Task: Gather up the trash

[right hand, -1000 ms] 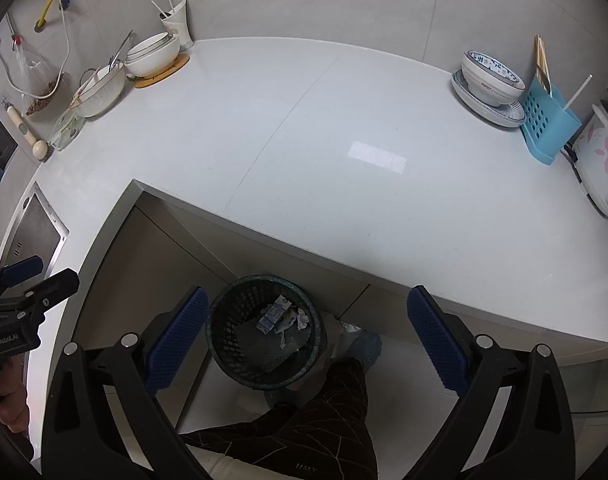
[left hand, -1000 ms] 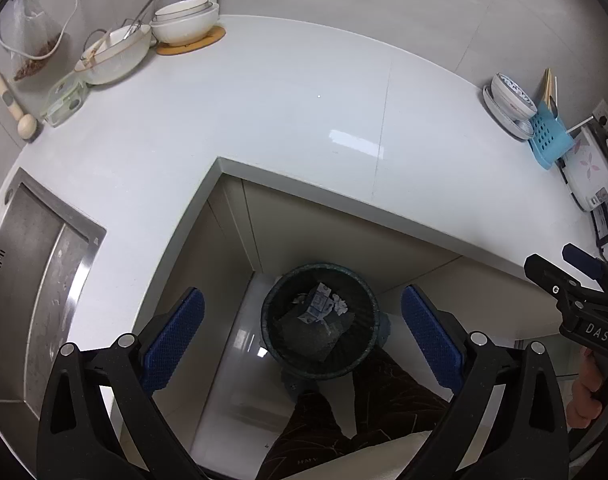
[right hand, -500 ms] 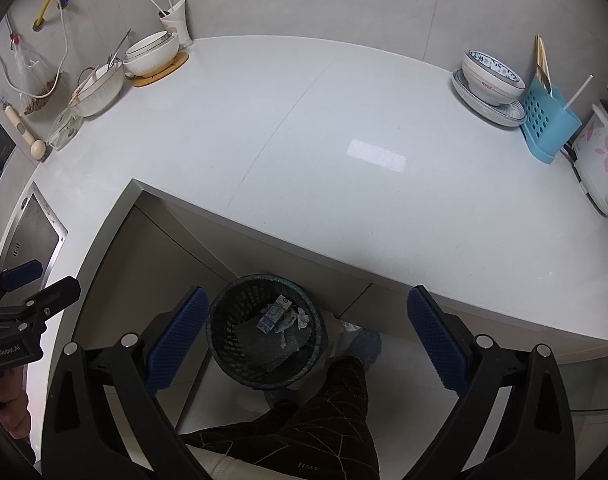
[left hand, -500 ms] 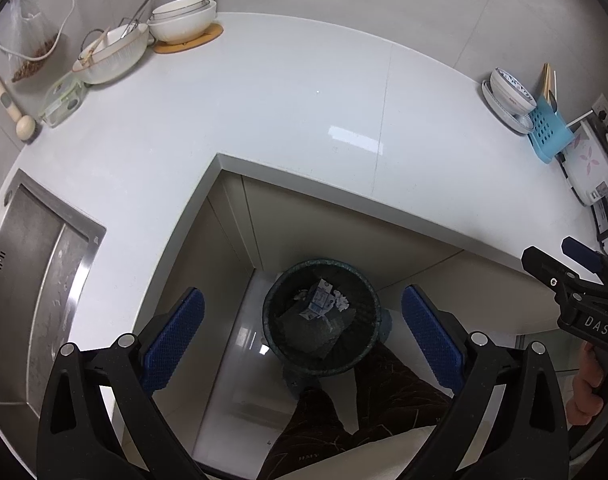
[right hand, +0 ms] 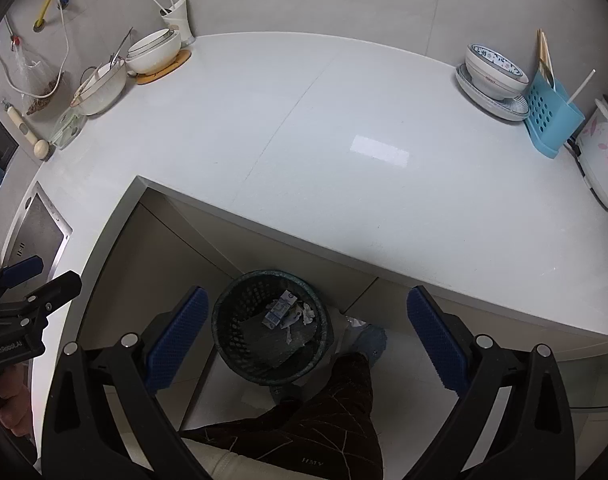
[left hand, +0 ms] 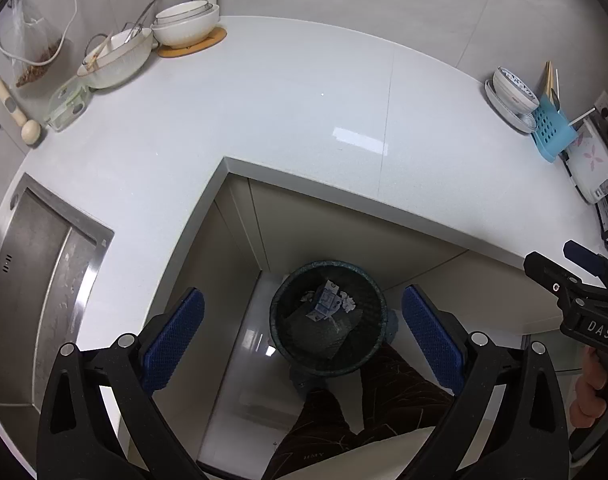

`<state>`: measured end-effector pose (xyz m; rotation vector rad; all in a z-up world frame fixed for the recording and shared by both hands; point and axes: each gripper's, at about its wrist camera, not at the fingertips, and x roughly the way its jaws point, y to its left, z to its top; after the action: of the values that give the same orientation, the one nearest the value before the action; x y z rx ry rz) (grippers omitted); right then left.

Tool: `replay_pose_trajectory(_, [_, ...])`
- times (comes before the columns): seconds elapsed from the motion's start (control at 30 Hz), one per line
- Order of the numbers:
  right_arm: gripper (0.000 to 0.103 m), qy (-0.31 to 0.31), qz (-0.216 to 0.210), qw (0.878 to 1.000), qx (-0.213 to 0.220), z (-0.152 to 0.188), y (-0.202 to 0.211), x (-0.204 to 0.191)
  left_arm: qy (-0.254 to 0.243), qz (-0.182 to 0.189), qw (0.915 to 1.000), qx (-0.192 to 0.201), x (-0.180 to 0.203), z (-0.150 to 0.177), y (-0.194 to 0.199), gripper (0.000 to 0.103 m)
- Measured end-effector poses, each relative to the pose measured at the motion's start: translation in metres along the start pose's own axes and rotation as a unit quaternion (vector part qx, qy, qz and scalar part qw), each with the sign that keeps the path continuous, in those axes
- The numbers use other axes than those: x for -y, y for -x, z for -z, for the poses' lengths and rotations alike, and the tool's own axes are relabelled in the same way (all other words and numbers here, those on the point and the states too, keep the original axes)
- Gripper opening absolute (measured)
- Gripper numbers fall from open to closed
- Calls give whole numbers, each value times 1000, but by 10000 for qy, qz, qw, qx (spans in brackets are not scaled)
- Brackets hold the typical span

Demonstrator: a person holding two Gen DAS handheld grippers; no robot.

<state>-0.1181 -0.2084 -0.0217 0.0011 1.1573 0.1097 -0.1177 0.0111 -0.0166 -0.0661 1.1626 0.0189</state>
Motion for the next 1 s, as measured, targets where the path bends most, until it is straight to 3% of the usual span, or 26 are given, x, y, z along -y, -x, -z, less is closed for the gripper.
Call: replay_pose_trajectory(1.0, [95, 33, -24, 10000, -44, 11, 3, 2, 39, 73, 10000, -37, 0, 7, -2, 97])
